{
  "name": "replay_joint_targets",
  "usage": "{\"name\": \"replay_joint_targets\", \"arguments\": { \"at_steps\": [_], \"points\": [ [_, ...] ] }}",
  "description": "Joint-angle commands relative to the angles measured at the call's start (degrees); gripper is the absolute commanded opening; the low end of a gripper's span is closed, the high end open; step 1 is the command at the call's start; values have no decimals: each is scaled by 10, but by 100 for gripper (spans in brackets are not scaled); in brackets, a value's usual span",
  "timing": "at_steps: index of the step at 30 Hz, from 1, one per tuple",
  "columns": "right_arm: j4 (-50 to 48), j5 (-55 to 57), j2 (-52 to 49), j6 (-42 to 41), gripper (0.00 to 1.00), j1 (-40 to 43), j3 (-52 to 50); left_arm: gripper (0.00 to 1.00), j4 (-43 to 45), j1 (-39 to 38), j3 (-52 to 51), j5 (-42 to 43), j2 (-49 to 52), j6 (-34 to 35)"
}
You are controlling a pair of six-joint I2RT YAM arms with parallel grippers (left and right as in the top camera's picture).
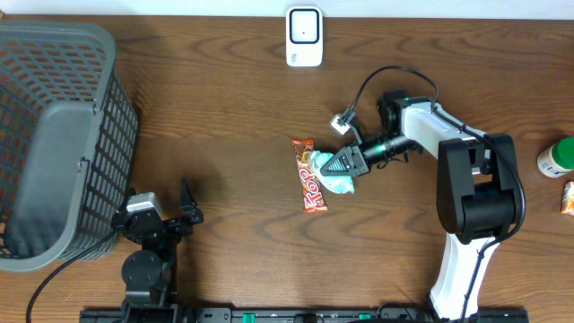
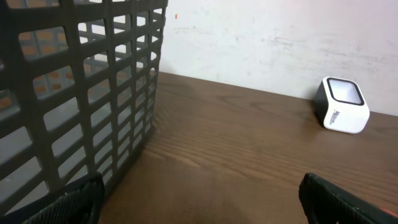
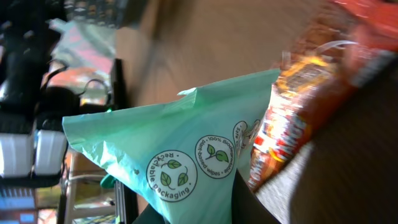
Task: Scan the item barcode
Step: 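Lift the wipes pack toward the scanner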
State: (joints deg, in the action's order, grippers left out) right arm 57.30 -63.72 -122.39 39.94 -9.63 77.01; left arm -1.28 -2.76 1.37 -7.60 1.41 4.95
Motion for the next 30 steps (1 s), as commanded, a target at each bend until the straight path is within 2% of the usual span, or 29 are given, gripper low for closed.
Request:
{"name": "replay_joint_targets", "arguments": {
  "at_steps": [1, 6, 22, 30],
  "points": [
    [-1, -102, 4, 129, 1, 3, -17, 100, -20, 2, -11, -3, 0, 7],
    [-4, -165, 4, 187, 1, 2, -18, 100, -20, 2, -11, -3, 0, 7],
    [27, -182, 8, 214, 1, 0, -18, 100, -20, 2, -11, -3, 0, 7],
    [206, -71, 41, 180, 1, -12, 75, 100, -20, 2, -11, -3, -1, 7]
  ]
}}
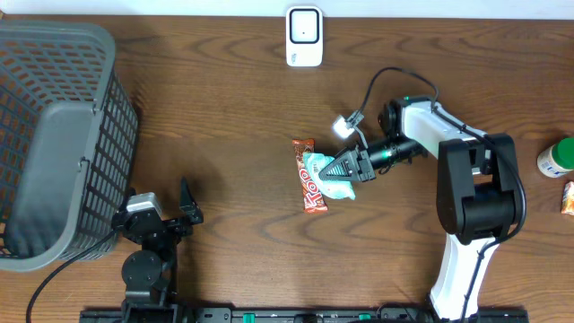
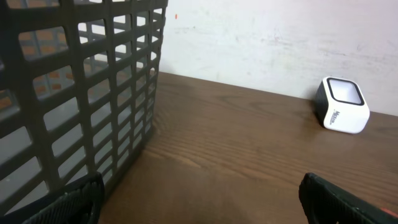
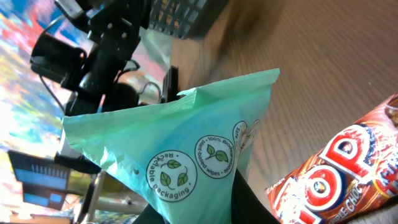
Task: Scan the item barcode
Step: 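Lift the wipes pack toward the scanner, then hold the wipes pack in front of the scanner window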
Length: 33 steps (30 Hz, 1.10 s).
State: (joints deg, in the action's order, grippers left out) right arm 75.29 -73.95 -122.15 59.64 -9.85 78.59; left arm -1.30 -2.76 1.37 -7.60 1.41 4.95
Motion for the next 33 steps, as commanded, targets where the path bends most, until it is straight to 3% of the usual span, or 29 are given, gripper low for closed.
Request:
{"name": "replay_joint_targets", "arguments": {
  "at_steps": [1, 3, 5, 7, 8, 10, 17, 26, 33],
  "points": [
    [30, 46, 43, -46, 1, -13, 77, 100, -20, 2, -11, -3, -1, 7],
    [10, 118, 49, -153, 1, -24, 122, 100, -20, 2, -11, -3, 0, 7],
    [-50, 250, 49, -321, 1, -40, 166, 100, -20, 2, -11, -3, 0, 7],
    [-112, 431, 49, -480, 1, -60, 198, 100, -20, 2, -11, -3, 0, 7],
    [-132, 518, 49, -516, 1, -73, 214, 100, -20, 2, -11, -3, 0, 7],
    [-160, 622, 49, -529, 1, -96, 240, 100, -20, 2, -11, -3, 0, 7],
    [-306, 819, 41, -544, 1, -146, 260, 100, -20, 2, -11, -3, 0, 7],
    [-467, 920, -24, -530, 1, -150, 288, 100, -20, 2, -11, -3, 0, 7],
    [-495, 998, -153, -491, 1, -151, 443, 100, -20, 2, -11, -3, 0, 7]
  ]
}}
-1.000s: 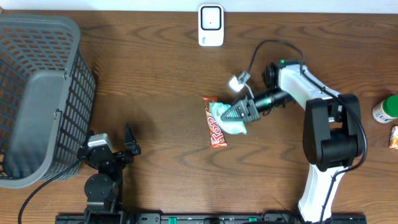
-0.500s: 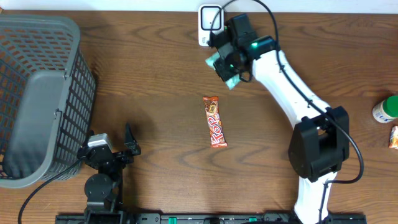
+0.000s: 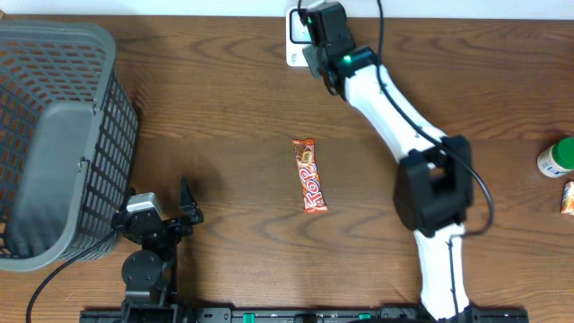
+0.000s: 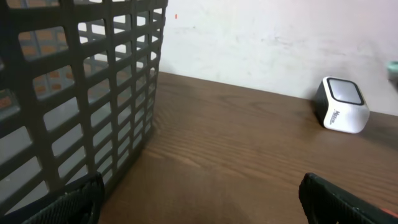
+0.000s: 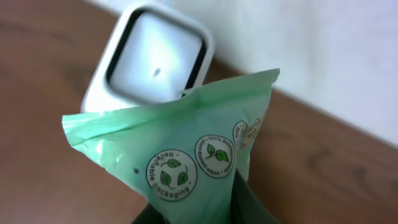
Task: Scan the item barcode
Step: 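Hold the wipes pack in front of the scanner window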
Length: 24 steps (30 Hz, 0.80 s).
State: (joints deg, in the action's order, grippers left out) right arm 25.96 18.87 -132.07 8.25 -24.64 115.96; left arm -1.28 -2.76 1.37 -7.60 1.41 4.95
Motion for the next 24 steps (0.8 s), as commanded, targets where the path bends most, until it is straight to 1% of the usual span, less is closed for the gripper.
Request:
{"name": "replay_joint_targets", "arguments": {
  "at_steps": [1, 5, 8, 16, 22, 24],
  "points": [
    [5, 85, -74, 31, 1, -3, 99, 100, -20, 2, -11, -3, 0, 7],
    [46, 102, -145, 58, 1, -7, 224, 100, -20, 2, -11, -3, 0, 7],
    [63, 110, -176, 79, 1, -8, 273, 100, -20, 2, -11, -3, 0, 7],
    [50, 136, -204, 143, 1, -26, 278, 100, -20, 2, -11, -3, 0, 7],
    [26, 178, -225, 186, 1, -31, 278, 100, -20, 2, -11, -3, 0, 7],
    [21, 211, -231, 209, 1, -33, 278, 100, -20, 2, -11, -3, 0, 7]
  ]
}}
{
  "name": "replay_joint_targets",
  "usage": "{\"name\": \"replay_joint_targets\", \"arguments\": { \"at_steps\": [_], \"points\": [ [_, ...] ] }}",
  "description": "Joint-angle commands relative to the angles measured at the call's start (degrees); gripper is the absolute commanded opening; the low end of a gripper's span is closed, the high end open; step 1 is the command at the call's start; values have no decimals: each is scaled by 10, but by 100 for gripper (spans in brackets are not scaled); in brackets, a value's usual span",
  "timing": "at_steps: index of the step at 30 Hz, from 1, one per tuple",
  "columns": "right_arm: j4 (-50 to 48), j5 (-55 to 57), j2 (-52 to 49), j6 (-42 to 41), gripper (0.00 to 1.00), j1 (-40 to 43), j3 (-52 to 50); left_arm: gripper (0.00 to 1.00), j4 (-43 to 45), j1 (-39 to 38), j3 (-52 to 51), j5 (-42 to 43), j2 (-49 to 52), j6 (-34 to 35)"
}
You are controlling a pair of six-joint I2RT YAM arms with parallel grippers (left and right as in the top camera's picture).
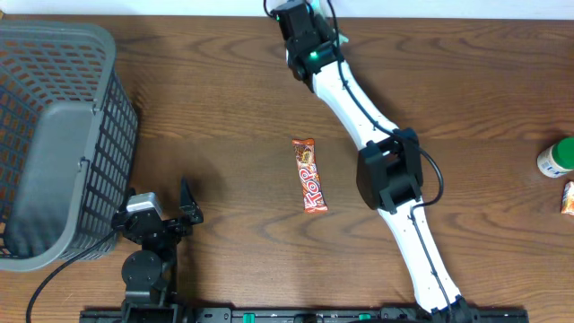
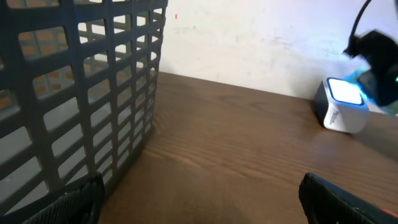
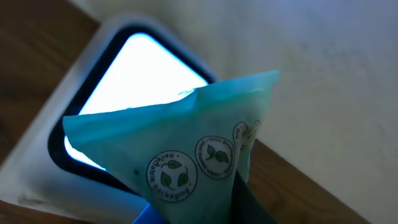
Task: Scan the item barcode
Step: 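Hold the wipes pack in front of the scanner window, then carry the wipes pack to the right table edge and release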
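Note:
My right gripper (image 1: 303,21) is at the table's far edge, shut on a pale green packet (image 3: 186,155) printed with round recyclable-packaging marks. In the right wrist view the packet hangs right in front of the white scanner's window (image 3: 134,81), which glows bright. In the left wrist view the scanner (image 2: 342,107) stands lit, with the right arm a dark blur just beside it. From overhead the arm hides the scanner. My left gripper (image 1: 160,218) rests open near the front left, nothing between its fingers.
A red Top chocolate bar (image 1: 309,176) lies mid-table. A grey mesh basket (image 1: 54,135) fills the left side. At the right edge stand a green-lidded bottle (image 1: 556,157) and an orange packet (image 1: 568,198).
My right gripper has shifted left, now over the scanner and hiding it from overhead. The packet is closer to the window, which now glows bright. The left arm has not moved.
First my right gripper held the green packet low beside the chocolate bar, and a second later it was still there. Then it was at the far edge just by the scanner. Now the packet is held close against the lit window.

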State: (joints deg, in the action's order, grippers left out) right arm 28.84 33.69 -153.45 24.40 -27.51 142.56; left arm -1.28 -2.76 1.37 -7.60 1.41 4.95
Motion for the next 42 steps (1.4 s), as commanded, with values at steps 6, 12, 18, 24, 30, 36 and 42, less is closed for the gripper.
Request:
{"name": "replay_joint_targets", "arguments": {
  "at_steps": [6, 12, 18, 24, 30, 36, 42],
  "points": [
    [-20, 146, -23, 127, 1, -7, 13, 100, -20, 2, -11, -3, 0, 7],
    [-21, 193, -6, 152, 1, -19, 13, 100, -20, 2, -11, -3, 0, 7],
    [113, 199, 68, 85, 1, -13, 13, 100, -20, 2, -11, -3, 0, 7],
    [276, 198, 164, -31, 1, 43, 13, 100, -20, 2, -11, -3, -1, 7],
    [391, 83, 209, -170, 1, 201, 13, 100, -20, 2, -11, -3, 0, 7],
    [400, 18, 180, -261, 1, 344, -15, 100, -20, 2, -11, -3, 0, 7],
    [363, -103, 148, -292, 1, 446, -80, 100, -20, 2, -11, -3, 0, 7]
  ]
}}
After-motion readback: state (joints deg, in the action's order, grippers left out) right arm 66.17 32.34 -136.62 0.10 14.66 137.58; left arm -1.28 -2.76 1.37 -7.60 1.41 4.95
